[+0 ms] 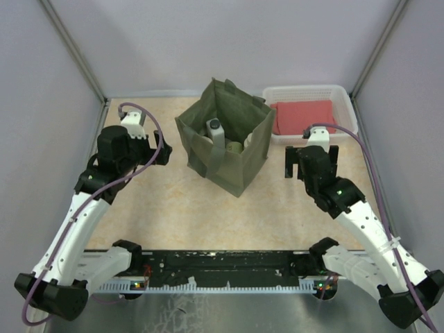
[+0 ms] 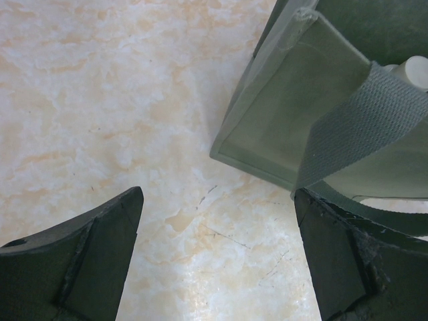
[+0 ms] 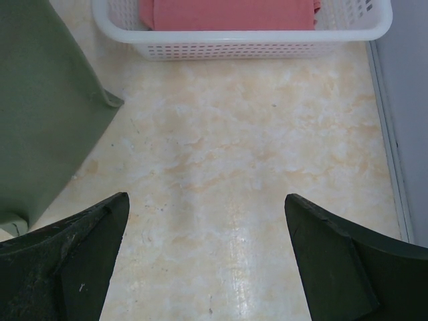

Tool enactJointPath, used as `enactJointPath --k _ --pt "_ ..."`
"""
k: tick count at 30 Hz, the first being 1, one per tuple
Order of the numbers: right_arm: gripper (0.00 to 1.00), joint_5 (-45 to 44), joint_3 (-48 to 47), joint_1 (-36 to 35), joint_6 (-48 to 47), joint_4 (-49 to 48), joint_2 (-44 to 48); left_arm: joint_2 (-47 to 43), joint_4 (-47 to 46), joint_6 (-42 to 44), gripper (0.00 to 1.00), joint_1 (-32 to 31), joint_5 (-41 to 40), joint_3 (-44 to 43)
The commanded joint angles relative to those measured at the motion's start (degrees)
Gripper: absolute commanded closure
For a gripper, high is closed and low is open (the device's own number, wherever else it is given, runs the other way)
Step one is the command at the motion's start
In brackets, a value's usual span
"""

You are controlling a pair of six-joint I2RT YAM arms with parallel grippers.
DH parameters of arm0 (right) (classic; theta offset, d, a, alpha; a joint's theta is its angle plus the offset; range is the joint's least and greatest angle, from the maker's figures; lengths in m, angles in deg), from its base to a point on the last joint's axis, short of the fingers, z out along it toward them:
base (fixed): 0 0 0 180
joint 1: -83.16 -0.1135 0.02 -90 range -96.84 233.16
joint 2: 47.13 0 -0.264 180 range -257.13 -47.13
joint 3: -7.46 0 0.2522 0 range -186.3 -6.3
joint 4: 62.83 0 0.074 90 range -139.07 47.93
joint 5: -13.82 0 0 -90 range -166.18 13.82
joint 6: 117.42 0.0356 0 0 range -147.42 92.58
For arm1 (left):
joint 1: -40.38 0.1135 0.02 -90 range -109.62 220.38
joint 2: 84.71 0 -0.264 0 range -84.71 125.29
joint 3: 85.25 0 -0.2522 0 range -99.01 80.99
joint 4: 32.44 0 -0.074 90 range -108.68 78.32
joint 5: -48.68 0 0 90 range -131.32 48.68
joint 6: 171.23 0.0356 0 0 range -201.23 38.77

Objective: Place the personal care products into the canvas bag

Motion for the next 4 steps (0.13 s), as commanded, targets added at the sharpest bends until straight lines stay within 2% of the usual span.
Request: enactJointPath --k 1,4 --pt "0.01 -0.16 -0.68 0.16 1.00 -1.53 1.47 -1.36 -1.62 0.27 0.00 0.25 0.54 0.41" --pt "0.01 -0.04 -0.52 0.16 1.04 -1.64 1.49 -1.39 -2.02 0.27 0.00 0.26 0.61 0.79"
